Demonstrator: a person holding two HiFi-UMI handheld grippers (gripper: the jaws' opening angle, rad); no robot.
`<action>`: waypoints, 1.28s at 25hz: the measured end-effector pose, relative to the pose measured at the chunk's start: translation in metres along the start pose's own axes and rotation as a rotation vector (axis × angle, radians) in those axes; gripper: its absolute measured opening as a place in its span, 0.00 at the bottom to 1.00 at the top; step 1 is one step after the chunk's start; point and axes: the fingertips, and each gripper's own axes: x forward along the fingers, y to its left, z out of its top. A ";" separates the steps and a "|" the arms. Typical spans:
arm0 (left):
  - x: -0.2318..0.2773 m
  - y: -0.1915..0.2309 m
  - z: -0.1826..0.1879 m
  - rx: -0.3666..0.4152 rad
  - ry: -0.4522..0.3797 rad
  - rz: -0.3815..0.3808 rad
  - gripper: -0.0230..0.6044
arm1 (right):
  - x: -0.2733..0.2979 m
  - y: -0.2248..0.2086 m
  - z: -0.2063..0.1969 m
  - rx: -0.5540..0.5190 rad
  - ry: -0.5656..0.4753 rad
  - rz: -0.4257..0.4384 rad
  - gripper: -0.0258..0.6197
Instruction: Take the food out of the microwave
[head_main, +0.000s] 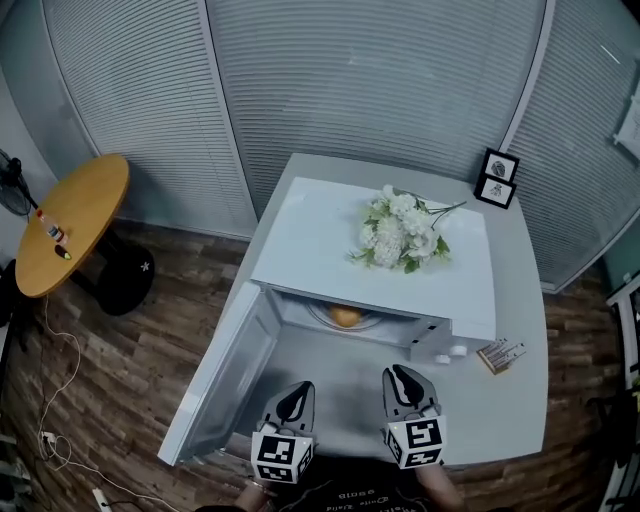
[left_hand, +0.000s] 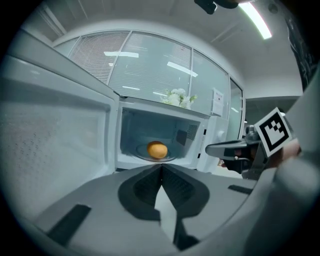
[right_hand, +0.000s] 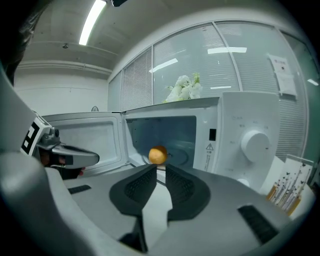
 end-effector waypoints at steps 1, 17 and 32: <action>0.001 0.002 -0.002 -0.002 0.005 -0.005 0.05 | 0.005 0.001 0.004 0.001 -0.004 0.005 0.15; 0.000 0.013 -0.005 -0.013 0.014 -0.013 0.05 | 0.067 0.023 0.035 -0.021 -0.003 0.065 0.49; -0.004 0.013 -0.022 -0.032 0.074 0.017 0.05 | 0.127 0.023 0.028 -0.076 0.061 0.073 0.57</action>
